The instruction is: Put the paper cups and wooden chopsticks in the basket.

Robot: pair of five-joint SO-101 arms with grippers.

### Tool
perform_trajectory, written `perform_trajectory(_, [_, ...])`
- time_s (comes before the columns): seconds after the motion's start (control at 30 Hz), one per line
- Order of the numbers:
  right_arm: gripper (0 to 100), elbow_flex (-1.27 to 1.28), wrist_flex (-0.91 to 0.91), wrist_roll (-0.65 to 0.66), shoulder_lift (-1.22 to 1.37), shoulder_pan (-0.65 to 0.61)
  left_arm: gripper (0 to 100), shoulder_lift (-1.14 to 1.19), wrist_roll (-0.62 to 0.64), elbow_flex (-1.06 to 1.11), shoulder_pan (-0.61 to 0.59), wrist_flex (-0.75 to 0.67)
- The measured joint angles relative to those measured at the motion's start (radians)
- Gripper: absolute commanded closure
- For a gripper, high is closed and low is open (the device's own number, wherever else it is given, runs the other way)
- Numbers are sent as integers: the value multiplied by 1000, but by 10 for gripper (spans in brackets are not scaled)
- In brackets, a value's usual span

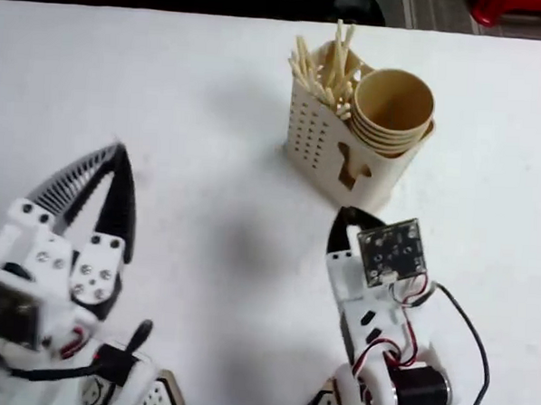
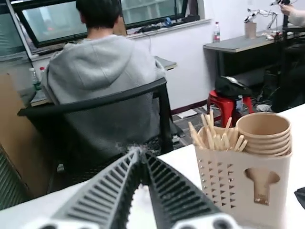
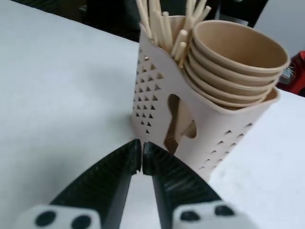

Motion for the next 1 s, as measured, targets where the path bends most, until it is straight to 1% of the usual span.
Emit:
perform_trajectory(0.1, [974,0,0,-15,0,-66,971,-135,3,201,-11,-78])
perform_trajectory(0.17, [977,8,0,-44,0,-106,928,-216,3,318,-15,-120])
perform_trajectory(0.27, [978,46,0,-55,0,-127,833,-325,3,476,-17,-172])
perform_trajectory(0.3, [978,66,0,-55,0,-127,818,-356,3,526,-17,-184])
perform_trajectory(0.4, [978,147,0,-55,0,-130,816,-437,3,667,-20,-192])
perform_trajectory(1.0, [975,519,0,-55,-5,-135,816,-442,2,1217,-238,-198])
